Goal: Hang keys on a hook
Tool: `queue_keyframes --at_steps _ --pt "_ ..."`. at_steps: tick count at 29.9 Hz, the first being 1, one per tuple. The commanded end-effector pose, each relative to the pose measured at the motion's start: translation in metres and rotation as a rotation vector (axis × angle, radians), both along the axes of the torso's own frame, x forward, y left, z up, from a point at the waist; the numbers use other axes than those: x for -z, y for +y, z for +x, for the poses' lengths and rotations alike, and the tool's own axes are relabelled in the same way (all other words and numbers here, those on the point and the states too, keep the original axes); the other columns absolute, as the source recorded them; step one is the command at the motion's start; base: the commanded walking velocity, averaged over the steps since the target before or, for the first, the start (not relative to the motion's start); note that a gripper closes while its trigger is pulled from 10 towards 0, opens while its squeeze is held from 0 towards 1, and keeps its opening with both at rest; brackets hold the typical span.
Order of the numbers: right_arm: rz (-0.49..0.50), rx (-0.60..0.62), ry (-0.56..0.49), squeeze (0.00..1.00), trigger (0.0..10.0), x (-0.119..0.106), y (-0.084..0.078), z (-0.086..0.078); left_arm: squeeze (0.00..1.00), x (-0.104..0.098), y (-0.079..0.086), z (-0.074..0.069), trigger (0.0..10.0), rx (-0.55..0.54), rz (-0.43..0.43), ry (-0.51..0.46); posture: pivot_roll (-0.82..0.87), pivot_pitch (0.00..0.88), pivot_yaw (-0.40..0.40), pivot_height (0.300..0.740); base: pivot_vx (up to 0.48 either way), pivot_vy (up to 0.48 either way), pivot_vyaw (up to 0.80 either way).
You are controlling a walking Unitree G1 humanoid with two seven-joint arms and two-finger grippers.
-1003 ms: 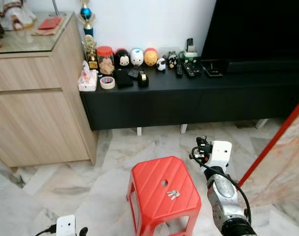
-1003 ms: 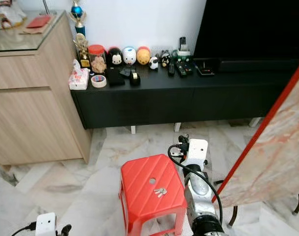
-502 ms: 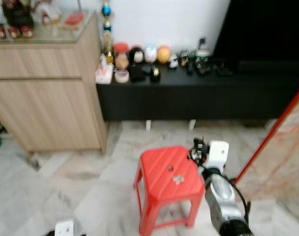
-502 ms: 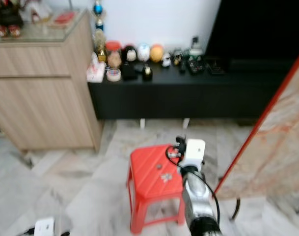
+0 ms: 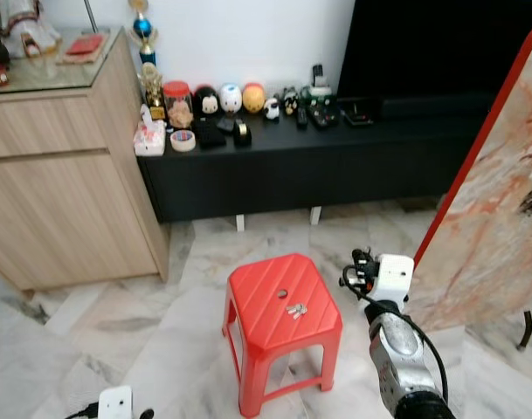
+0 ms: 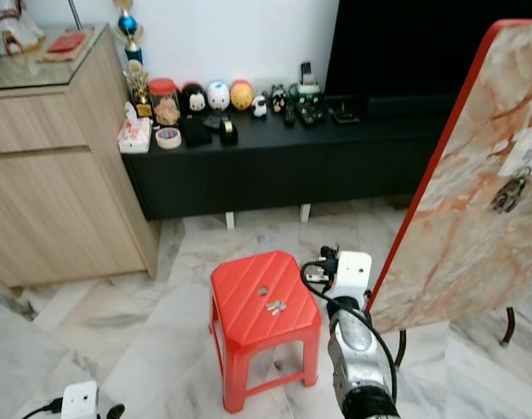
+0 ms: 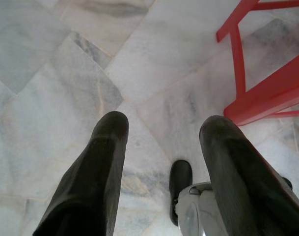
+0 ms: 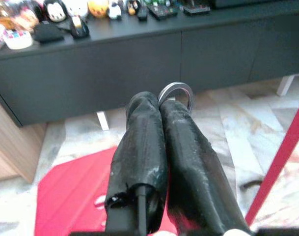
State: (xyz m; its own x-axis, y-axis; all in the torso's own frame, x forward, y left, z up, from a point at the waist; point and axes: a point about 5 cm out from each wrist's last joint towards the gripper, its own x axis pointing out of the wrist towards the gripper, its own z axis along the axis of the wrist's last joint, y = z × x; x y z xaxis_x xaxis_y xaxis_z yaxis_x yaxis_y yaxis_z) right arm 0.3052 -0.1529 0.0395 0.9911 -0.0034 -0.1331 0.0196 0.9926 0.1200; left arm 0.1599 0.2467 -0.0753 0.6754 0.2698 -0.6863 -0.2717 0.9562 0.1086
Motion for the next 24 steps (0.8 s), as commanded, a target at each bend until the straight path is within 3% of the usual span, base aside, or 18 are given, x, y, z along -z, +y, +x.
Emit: queue_keyframes --at_steps 1,24 --pt "0.011 0.064 0.015 0.0 10.0 0.0 -0.012 0.001 0.0 0.003 -0.004 -0.003 10.0 0.01 -0.004 0.019 0.0 0.0 -0.049 0.74 0.0 -0.379 0.0" --pt "-0.015 0.172 0.021 0.0 10.0 0.002 -0.022 -0.003 0.0 0.002 -0.006 0.001 10.0 0.019 -0.002 0.007 0.01 0.0 -0.05 0.74 0.0 -0.373 0.0"
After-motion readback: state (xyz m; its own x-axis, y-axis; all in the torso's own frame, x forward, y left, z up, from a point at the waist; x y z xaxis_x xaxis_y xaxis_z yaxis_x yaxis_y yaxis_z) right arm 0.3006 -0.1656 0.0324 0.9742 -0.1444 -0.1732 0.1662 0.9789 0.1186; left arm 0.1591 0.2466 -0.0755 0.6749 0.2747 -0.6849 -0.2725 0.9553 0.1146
